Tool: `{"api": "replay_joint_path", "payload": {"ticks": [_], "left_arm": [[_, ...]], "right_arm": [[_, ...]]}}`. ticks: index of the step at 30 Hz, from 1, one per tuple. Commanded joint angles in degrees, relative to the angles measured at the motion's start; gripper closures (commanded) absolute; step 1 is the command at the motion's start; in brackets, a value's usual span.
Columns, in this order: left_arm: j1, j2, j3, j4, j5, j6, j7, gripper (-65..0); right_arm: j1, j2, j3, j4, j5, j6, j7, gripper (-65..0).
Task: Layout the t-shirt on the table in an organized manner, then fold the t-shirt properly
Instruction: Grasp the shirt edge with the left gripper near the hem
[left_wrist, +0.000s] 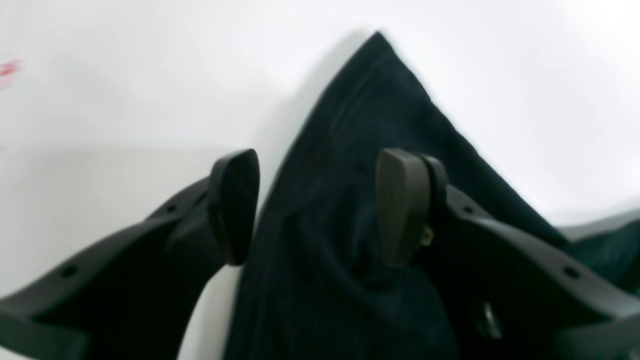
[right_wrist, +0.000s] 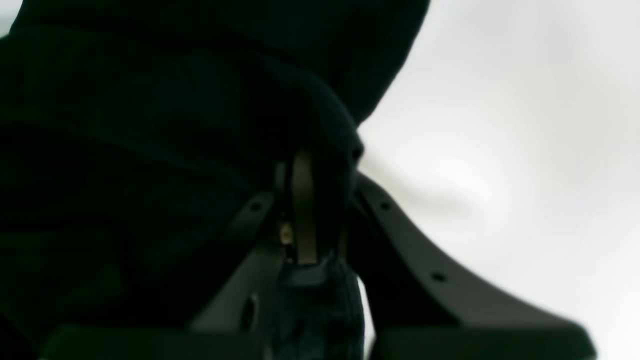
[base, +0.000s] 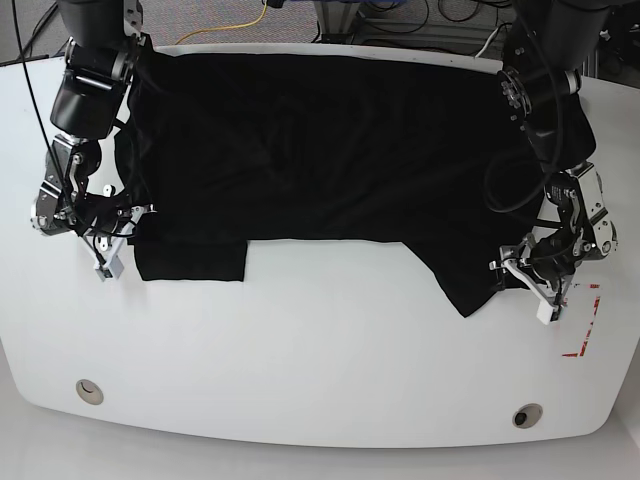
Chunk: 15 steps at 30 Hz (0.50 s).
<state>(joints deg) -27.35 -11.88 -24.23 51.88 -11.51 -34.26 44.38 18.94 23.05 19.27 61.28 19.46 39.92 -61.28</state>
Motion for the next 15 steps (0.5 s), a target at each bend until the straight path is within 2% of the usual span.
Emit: {"api": "replay_joint_path", "payload": {"ticks": [1, 4, 9, 15], "left_arm": [[-3.1, -0.9, 1.7, -3.4, -0.8, 0.0, -3.0, -35.0], [-4.2, -0.9, 3.3, -7.6, -0.8, 0.4, -6.0, -35.0], [-5.7, -0.9, 6.2, -12.4, -0.8, 4.2, -9.4, -35.1], [-6.6, -0.9, 8.8, -15.3, -0.8, 4.6, -10.0, -34.6]], "right_arm": [[1.3, 1.2, 0.3, 0.8, 0.4, 0.1, 0.7, -3.5], [1.3, 1.2, 0.3, 0.8, 0.5, 0.1, 0.7, -3.5], [1.3, 1.2, 0.3, 0.9, 0.5, 0.1, 0.7, -3.5], [1.3, 1.2, 0.3, 0.9, 0.5, 0.1, 0.7, -3.5]]}}
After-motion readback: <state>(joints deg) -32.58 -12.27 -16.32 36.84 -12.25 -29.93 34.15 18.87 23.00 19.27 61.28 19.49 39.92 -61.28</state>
